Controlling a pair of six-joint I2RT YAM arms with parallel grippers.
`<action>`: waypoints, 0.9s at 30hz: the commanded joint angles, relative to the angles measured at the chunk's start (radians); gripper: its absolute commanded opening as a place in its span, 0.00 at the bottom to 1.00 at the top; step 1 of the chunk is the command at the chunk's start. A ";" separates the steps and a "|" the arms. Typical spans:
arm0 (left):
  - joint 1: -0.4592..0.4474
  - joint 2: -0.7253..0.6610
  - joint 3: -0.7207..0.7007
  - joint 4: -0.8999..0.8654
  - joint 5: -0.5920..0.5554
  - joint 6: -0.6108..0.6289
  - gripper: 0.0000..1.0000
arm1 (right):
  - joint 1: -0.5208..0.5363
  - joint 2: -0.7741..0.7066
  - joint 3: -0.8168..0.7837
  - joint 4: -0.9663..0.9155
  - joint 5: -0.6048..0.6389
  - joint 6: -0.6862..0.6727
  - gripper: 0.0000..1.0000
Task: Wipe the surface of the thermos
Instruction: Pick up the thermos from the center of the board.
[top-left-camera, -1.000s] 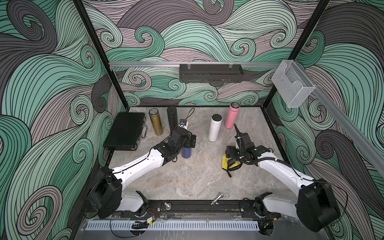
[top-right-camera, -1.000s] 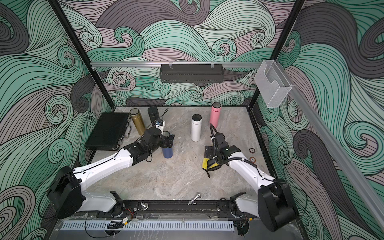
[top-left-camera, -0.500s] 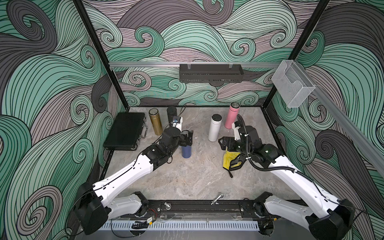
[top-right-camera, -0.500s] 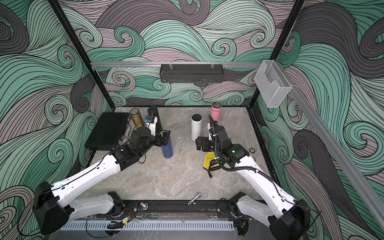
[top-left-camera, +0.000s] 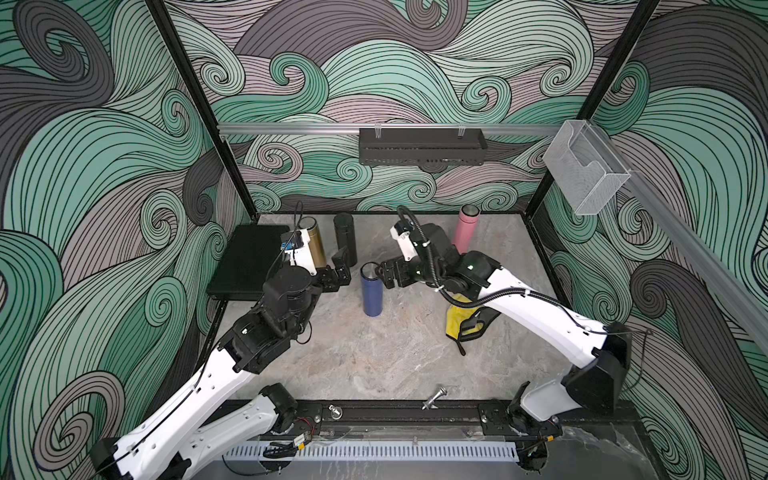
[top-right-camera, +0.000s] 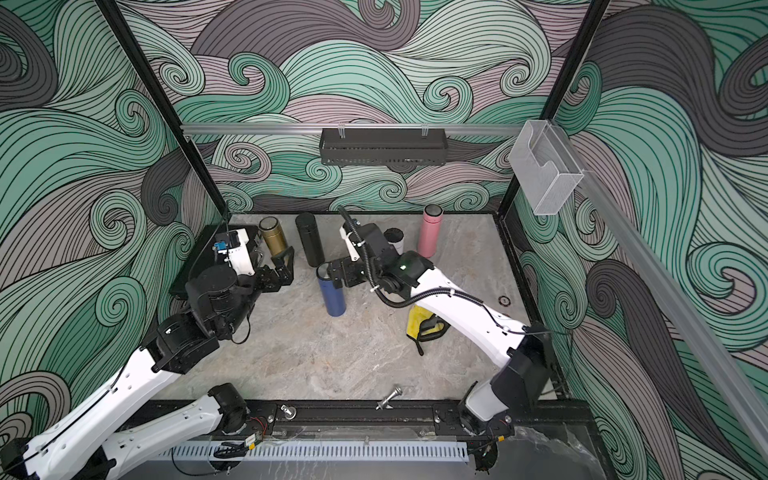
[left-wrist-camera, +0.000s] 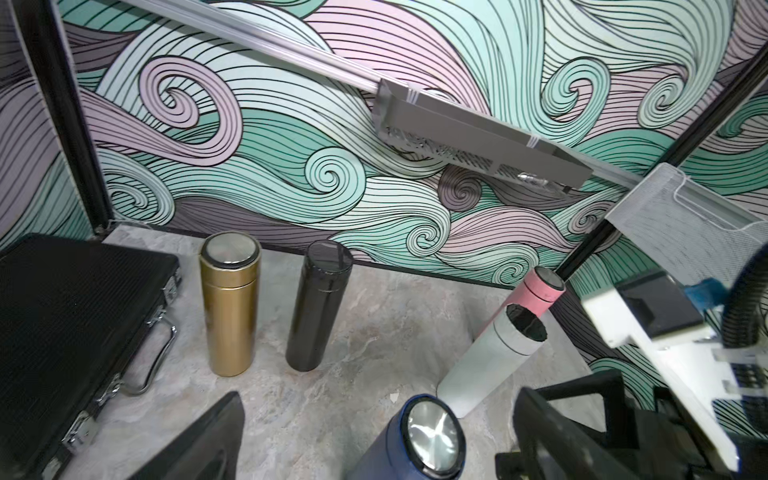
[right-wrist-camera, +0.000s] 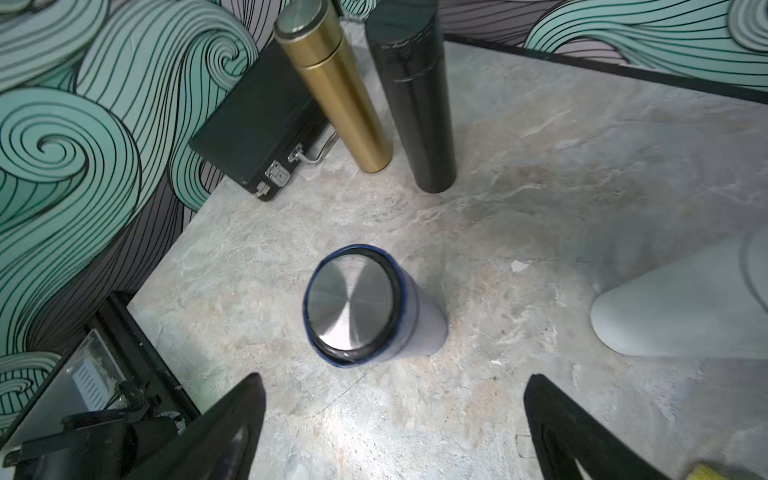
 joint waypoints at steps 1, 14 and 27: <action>0.011 -0.067 -0.052 -0.043 -0.077 -0.026 0.98 | 0.037 0.074 0.097 -0.080 -0.005 -0.051 0.97; 0.060 -0.138 -0.095 -0.096 -0.084 -0.015 0.98 | 0.065 0.307 0.294 -0.215 0.116 -0.082 0.92; 0.125 -0.095 -0.094 -0.072 -0.011 -0.007 0.98 | 0.040 0.386 0.335 -0.219 0.127 -0.088 0.72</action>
